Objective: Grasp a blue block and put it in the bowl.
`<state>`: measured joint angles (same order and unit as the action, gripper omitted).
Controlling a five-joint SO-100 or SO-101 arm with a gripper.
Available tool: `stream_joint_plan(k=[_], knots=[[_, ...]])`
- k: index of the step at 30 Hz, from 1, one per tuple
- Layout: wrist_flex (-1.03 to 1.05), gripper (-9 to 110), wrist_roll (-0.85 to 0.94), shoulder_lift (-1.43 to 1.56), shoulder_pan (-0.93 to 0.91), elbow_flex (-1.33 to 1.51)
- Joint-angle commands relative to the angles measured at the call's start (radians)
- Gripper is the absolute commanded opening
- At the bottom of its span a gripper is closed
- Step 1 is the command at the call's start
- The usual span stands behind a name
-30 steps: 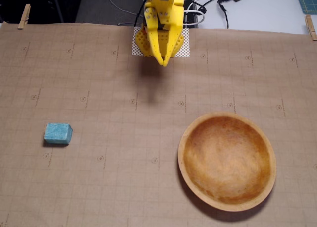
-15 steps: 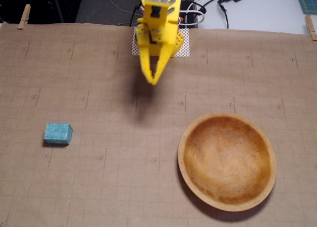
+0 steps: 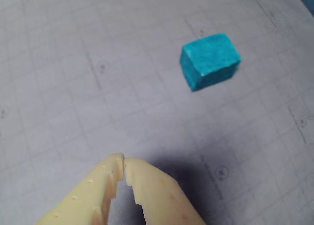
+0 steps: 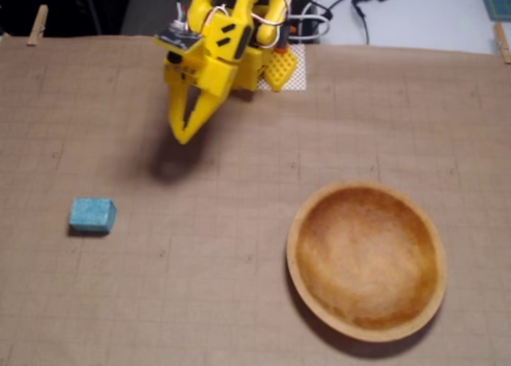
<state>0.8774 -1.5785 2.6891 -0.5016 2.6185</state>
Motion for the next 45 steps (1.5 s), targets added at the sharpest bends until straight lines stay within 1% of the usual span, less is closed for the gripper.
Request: stream_joint_plan(k=[1, 10, 16, 19, 24, 29, 37, 45], knots=[[-0.02, -3, -0.069, 0.0, -0.032, -0.071], [-0.02, -3, -0.284, -0.071, 0.061, -0.071], [-0.021, -3, -0.356, -0.078, 0.104, -0.084], [-0.021, 0, -0.357, -0.081, 0.121, -0.097], [-0.038, 12, -0.347, -0.084, 0.126, -0.124], [-0.239, 24, -0.344, -0.075, 0.124, -0.028], [-0.565, 36, -0.341, -0.084, 0.121, 0.172], [-0.729, 43, -0.341, -0.086, 0.094, 0.299]])
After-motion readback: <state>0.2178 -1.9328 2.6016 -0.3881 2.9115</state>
